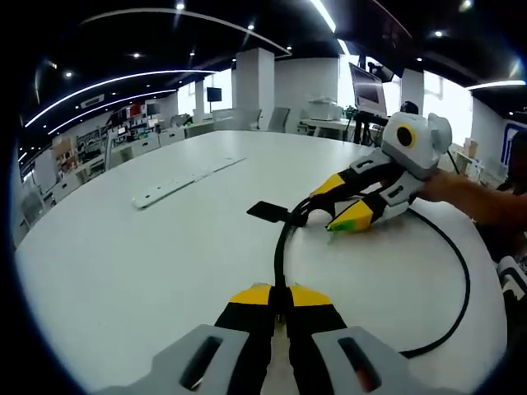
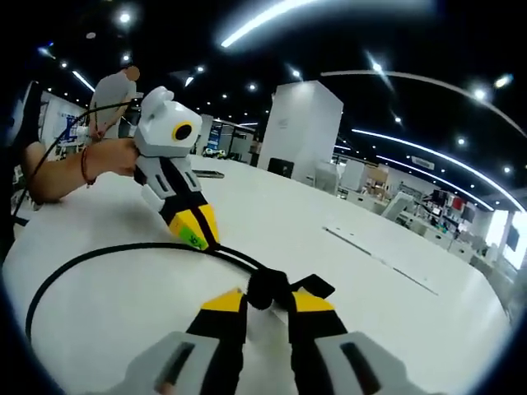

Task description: Find the charging cable on the desk, coil it up and secure with Velcro.

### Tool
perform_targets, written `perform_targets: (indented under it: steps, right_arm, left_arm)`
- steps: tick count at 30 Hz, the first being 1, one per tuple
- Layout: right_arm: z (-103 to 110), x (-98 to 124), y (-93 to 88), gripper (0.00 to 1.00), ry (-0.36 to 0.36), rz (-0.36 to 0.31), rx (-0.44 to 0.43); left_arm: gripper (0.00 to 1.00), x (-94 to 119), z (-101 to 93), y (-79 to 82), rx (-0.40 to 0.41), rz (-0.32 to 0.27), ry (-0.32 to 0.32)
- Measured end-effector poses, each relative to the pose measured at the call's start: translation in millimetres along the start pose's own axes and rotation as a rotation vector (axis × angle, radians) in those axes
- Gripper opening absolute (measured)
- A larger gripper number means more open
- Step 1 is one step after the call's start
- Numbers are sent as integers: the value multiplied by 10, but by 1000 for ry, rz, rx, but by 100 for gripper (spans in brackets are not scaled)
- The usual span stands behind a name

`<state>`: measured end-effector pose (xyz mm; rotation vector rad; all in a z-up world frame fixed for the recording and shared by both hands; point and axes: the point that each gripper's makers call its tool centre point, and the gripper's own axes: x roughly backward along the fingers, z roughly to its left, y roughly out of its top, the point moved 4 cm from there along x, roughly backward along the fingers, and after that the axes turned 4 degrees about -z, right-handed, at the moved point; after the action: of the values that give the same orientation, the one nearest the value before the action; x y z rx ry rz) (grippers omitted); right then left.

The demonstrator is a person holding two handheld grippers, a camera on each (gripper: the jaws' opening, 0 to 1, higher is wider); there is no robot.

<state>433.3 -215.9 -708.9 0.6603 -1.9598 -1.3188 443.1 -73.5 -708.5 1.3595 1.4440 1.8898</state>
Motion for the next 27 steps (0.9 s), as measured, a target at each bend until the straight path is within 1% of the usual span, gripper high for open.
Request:
perform_targets:
  steps: [12,22,27]
  right_arm:
    - [-43,-79,44,19,-5,-15,16]
    - [-121,-55,30,19,-37,-14,17]
    - [-147,-59,20,17,-44,-11,19]
  left_arm:
    - [6,-11,17,10,-2,-1,-1]
    - [6,-19,9,11,-3,-3,-3]
    - [6,-20,7,11,-5,-4,-3]
